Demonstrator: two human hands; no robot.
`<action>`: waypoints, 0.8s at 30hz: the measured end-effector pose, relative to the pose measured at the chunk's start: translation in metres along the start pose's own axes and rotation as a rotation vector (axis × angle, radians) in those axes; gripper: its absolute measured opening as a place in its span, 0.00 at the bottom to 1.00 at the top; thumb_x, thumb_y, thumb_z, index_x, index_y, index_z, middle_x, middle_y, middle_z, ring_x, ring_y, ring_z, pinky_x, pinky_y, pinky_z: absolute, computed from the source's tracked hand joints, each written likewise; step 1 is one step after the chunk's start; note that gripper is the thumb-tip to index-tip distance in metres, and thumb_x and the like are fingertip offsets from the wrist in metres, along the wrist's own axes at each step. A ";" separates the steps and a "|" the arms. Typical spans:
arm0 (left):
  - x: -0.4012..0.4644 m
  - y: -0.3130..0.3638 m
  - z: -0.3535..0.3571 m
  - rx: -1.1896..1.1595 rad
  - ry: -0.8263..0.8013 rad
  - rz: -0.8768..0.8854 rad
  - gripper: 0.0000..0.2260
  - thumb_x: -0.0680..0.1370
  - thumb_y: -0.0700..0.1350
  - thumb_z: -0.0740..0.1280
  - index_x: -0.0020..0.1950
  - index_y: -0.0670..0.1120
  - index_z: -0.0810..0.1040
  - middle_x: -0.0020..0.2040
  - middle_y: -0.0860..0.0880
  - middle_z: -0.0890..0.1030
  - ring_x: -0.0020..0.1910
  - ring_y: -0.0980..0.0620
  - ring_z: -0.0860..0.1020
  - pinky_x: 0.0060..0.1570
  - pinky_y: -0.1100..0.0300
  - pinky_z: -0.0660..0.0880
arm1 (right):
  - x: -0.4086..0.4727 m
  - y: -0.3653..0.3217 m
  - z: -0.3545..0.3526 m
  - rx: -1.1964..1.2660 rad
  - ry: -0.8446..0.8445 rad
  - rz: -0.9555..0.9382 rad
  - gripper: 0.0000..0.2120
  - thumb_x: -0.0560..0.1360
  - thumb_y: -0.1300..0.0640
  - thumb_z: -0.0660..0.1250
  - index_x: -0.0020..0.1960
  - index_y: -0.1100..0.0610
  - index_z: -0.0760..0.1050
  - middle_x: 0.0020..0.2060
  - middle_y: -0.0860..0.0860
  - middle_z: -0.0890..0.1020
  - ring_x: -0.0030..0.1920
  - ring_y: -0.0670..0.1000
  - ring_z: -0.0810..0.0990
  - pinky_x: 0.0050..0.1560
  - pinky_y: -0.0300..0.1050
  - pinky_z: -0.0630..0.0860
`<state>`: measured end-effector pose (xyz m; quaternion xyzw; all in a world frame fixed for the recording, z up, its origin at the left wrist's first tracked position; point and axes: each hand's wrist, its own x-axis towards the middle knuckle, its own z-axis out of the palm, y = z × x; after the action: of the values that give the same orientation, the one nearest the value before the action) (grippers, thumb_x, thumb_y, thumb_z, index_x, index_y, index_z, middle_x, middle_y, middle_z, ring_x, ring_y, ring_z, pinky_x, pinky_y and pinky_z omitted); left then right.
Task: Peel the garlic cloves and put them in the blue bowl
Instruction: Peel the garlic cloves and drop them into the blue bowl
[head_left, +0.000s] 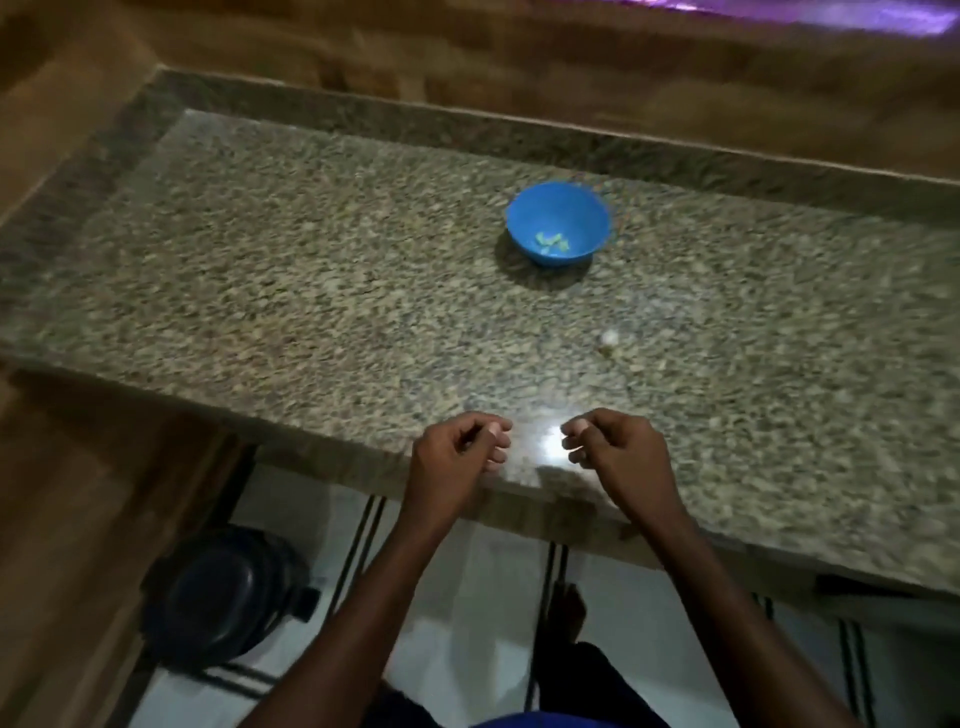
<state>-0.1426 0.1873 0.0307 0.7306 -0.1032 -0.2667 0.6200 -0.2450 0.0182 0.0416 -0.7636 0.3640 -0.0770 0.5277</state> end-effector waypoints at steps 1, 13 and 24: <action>0.009 0.002 0.019 0.011 -0.012 -0.012 0.08 0.82 0.37 0.66 0.50 0.42 0.85 0.42 0.41 0.85 0.37 0.50 0.81 0.41 0.54 0.79 | 0.009 0.009 -0.016 -0.010 0.011 0.016 0.11 0.79 0.59 0.64 0.42 0.52 0.83 0.35 0.48 0.86 0.35 0.47 0.85 0.47 0.55 0.83; 0.140 -0.024 0.107 0.888 -0.126 0.342 0.21 0.73 0.48 0.68 0.64 0.42 0.79 0.57 0.42 0.78 0.58 0.41 0.75 0.57 0.50 0.72 | 0.125 0.058 -0.075 -0.508 0.277 0.083 0.08 0.75 0.52 0.71 0.49 0.55 0.79 0.42 0.55 0.83 0.45 0.59 0.82 0.41 0.47 0.73; 0.182 -0.024 0.095 0.990 -0.053 0.470 0.15 0.75 0.41 0.67 0.62 0.42 0.79 0.55 0.44 0.76 0.54 0.42 0.74 0.53 0.46 0.75 | 0.204 -0.004 -0.068 -0.349 0.377 -0.009 0.05 0.75 0.59 0.69 0.49 0.52 0.81 0.38 0.52 0.84 0.38 0.54 0.82 0.39 0.45 0.77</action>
<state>-0.0443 0.0236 -0.0487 0.8853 -0.3925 -0.0591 0.2423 -0.1300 -0.1618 0.0197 -0.8169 0.4601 -0.1563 0.3107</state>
